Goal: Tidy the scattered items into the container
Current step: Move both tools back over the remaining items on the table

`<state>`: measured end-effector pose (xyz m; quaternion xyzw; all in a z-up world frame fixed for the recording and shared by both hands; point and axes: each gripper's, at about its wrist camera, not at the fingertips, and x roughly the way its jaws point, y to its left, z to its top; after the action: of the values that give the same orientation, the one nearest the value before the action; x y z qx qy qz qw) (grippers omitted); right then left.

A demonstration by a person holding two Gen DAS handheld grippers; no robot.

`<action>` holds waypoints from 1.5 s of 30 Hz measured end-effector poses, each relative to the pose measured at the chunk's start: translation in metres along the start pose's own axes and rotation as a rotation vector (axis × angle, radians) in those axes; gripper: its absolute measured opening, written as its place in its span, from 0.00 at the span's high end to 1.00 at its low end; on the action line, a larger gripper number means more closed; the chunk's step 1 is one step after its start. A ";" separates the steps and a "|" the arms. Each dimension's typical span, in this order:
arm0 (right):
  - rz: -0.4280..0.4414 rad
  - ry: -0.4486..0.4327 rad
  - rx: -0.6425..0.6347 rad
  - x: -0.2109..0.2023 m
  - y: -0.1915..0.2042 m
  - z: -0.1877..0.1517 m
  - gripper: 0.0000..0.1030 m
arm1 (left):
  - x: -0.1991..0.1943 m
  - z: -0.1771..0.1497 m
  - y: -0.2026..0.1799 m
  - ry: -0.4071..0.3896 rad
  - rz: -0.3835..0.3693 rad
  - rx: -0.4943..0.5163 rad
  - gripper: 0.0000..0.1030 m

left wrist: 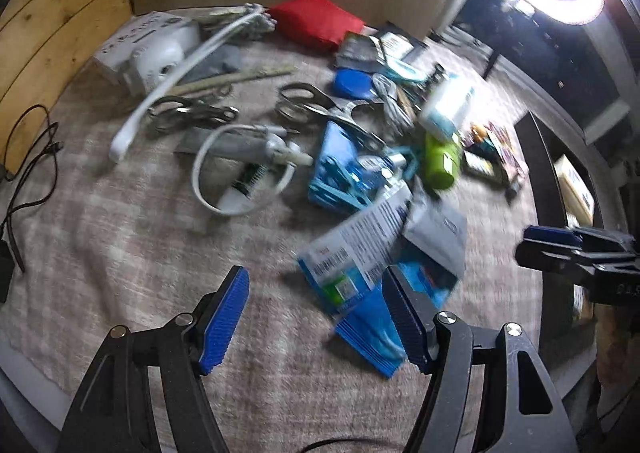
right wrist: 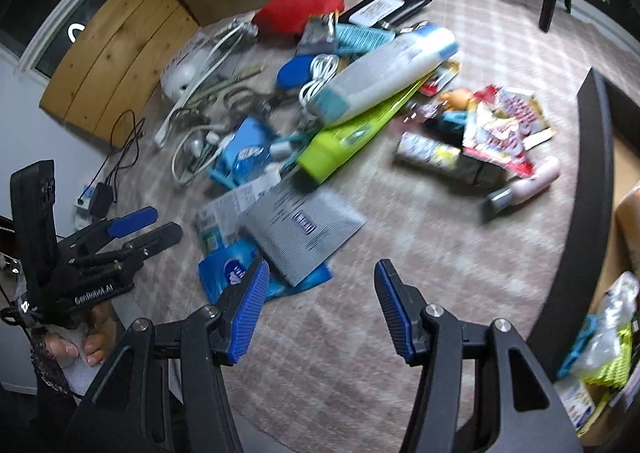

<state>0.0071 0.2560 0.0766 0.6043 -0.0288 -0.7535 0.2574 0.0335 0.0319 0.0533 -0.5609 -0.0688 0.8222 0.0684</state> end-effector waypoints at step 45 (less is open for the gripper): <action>-0.103 0.072 0.208 0.011 -0.128 0.106 0.47 | 0.089 0.167 -0.149 0.040 0.018 0.396 0.35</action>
<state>-0.1375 0.3334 0.0494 0.6552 -0.0666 -0.7363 0.1552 -0.1491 0.1890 0.0609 -0.5534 0.1005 0.8089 0.1716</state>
